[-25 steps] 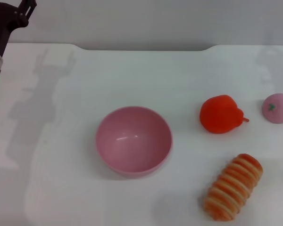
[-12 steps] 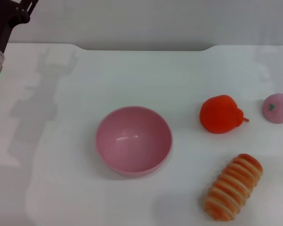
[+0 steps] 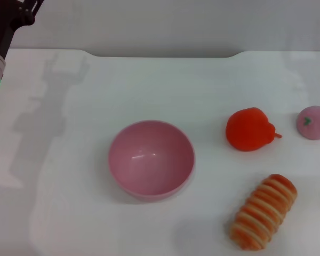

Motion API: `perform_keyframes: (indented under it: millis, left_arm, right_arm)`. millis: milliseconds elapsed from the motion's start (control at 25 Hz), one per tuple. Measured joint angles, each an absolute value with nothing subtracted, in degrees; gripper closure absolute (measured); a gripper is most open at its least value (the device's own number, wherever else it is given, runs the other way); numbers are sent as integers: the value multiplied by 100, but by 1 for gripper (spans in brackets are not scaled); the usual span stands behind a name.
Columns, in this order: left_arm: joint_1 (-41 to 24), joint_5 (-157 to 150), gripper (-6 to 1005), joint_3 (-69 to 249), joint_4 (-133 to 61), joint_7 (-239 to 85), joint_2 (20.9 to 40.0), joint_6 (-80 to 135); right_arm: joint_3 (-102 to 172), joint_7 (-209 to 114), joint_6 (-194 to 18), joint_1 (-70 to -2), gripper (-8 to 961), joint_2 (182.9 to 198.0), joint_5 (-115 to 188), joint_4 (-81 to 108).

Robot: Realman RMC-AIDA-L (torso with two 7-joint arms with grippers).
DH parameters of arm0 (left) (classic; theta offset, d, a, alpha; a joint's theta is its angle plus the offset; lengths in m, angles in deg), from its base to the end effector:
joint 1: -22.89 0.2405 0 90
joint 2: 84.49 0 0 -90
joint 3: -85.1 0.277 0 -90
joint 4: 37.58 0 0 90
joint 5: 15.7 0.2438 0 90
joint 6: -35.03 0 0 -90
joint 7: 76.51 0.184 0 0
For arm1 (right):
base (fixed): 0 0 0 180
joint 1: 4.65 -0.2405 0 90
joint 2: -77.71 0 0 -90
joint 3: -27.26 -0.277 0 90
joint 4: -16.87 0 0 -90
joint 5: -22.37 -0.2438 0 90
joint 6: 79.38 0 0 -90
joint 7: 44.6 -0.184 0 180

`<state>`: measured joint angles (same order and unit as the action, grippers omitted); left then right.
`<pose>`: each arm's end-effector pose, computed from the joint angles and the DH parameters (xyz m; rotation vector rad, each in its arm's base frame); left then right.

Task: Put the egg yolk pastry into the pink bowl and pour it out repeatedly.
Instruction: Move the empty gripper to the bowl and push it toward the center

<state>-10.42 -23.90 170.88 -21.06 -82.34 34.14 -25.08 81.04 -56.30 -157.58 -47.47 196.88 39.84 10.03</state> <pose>-0.2883 0.4819 0.0110 -1.5302 -0.3087 -0.7599 0.2372 0.4878 0.0465 -1.3954 0.1570 1.0282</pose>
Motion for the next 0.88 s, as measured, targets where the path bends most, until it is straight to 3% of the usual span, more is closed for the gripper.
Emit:
perform_keyframes:
  millis: [200,880]
  left_arm:
    - [-1042,-2381,195,17088,-2106,-8232,3416,-2510]
    - [-1066,-2407,197,17088,-2106,-8236,3425,-2510]
  right_arm:
    - [8078,-5628,-15691,-4785,287,19688,3979,991]
    - [8011,-5672,-15705,-4756,288,19688,3950,984]
